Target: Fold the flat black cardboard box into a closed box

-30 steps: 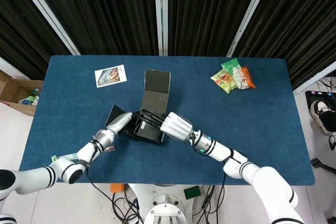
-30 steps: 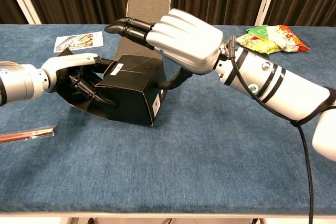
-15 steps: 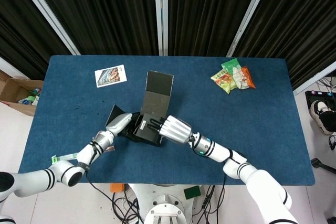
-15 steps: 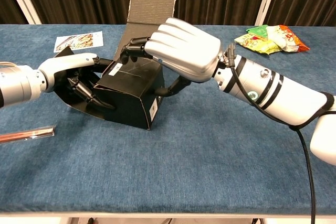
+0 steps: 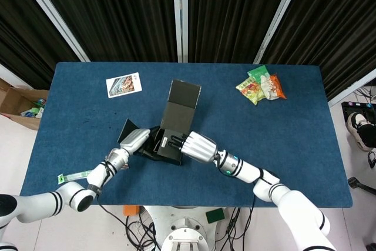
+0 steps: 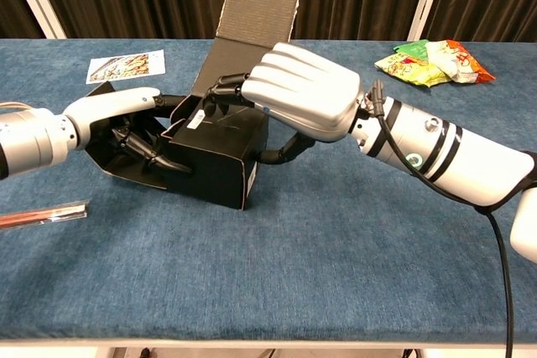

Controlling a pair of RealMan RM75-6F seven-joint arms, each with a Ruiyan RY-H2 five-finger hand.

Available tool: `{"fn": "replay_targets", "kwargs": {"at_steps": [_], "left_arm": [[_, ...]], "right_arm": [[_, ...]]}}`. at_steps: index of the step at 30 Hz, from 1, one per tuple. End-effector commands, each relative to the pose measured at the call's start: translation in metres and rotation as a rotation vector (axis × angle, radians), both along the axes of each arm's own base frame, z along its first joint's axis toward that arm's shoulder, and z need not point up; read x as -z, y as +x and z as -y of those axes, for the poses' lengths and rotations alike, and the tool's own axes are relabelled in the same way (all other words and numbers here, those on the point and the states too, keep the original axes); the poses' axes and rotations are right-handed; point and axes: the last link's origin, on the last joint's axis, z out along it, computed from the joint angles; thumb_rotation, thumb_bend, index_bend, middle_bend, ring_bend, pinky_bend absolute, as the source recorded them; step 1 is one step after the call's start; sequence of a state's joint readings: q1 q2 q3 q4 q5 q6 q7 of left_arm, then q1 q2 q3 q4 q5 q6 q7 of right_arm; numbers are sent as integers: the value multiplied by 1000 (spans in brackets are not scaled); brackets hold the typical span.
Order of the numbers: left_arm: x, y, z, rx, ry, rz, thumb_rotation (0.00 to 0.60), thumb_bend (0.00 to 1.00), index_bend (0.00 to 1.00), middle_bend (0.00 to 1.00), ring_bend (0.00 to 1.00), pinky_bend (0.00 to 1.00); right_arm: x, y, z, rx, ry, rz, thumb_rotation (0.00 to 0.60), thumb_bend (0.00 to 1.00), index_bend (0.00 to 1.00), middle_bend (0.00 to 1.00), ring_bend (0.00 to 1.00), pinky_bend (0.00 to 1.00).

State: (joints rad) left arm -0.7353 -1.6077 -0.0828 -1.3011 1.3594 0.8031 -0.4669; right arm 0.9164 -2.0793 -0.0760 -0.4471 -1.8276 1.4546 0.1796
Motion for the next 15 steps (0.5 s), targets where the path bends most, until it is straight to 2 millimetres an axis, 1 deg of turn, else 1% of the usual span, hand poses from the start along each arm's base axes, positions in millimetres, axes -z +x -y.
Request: {"fn": "replay_targets", "kwargs": {"at_steps": [1, 7, 11, 15], "left_arm": [[0, 1, 0, 1, 1, 2, 454, 0, 171, 215, 663, 925], [0, 1, 2, 4, -1, -3, 409, 0, 157, 204, 661, 923], [1, 0, 2, 2, -6, -4, 355, 0, 139, 191, 656, 923], [2, 1, 3, 3, -6, -3, 323, 0, 122, 181, 654, 923]], "right_arm": [[1, -1, -1, -3, 7, -10, 600, 155, 377, 393, 748, 1000], [1, -2, -2, -7, 9, -23, 600, 155, 377, 385, 748, 1000], [1, -5, -2, -6, 8, -46, 600, 155, 377, 377, 748, 1000], [0, -6, -3, -11, 6, -57, 600, 155, 377, 373, 748, 1000]]}}
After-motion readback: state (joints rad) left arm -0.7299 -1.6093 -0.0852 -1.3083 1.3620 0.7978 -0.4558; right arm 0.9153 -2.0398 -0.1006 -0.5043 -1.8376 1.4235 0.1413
